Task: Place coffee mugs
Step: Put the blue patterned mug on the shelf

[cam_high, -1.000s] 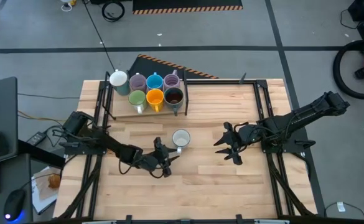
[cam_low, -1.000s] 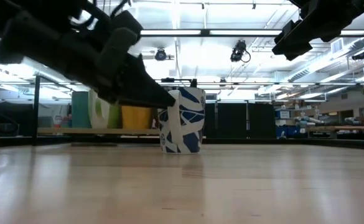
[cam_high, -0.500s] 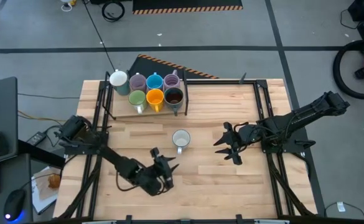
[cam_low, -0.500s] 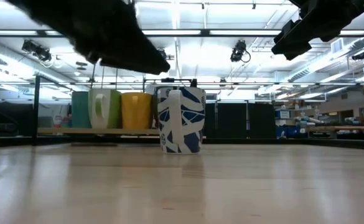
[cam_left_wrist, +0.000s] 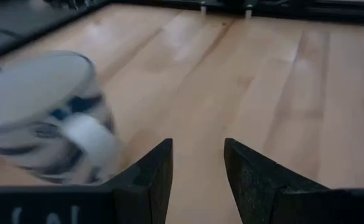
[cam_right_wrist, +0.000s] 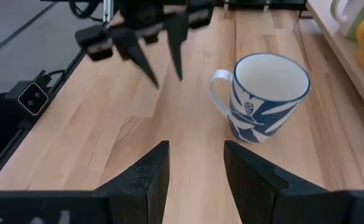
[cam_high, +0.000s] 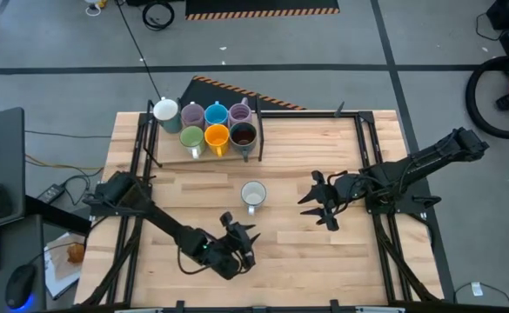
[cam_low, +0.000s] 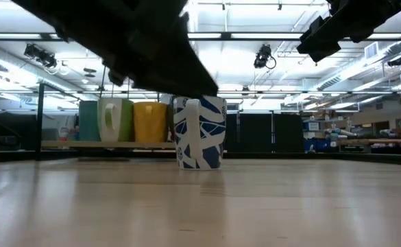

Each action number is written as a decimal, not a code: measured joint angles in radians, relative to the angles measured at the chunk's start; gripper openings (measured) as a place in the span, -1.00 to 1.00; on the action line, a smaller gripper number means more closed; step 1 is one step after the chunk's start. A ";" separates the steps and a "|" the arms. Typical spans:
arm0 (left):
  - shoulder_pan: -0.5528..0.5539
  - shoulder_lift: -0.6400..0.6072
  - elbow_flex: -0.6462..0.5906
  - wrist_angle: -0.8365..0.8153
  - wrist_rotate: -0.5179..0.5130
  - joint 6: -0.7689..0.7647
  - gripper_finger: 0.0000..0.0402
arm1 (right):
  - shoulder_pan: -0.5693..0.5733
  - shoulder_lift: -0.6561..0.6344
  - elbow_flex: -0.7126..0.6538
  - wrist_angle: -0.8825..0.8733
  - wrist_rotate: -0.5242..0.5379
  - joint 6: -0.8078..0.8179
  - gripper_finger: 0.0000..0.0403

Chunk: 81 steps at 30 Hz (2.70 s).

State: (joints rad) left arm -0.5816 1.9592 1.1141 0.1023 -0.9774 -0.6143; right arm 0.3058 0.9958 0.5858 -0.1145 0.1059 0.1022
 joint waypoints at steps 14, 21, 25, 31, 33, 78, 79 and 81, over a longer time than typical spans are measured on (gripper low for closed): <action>0.074 0.115 0.001 0.214 -0.016 -0.020 -0.25 | -0.001 0.000 0.000 0.042 0.005 -0.053 -0.22; 0.103 0.130 0.002 0.238 -0.044 -0.012 -0.25 | -0.001 0.000 0.000 0.061 0.005 -0.054 -0.22; 0.090 0.130 0.002 0.216 -0.086 -0.027 -0.25 | -0.001 0.000 0.000 0.052 0.005 -0.051 -0.22; 0.068 0.130 0.002 0.099 -0.108 -0.146 -0.25 | 0.001 0.000 0.000 0.051 0.000 -0.045 -0.22; 0.062 0.130 0.002 0.053 -0.127 -0.194 -0.25 | 0.001 0.000 0.000 0.048 0.000 -0.042 -0.22; 0.043 0.023 0.001 -0.445 -0.147 -0.574 0.21 | 0.003 0.000 0.000 0.047 -0.006 -0.026 -0.22; 0.040 0.020 0.001 -0.443 -0.169 -0.565 0.21 | 0.004 0.000 0.000 0.047 -0.006 -0.025 -0.22; 0.039 0.017 0.002 -0.437 -0.201 -0.537 0.20 | 0.005 0.000 0.000 0.047 -0.006 -0.026 -0.22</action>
State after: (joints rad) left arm -0.5423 1.9759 1.1160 -0.3348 -1.1782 -1.1514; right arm 0.3103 0.9958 0.5854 -0.0673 0.0998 0.0765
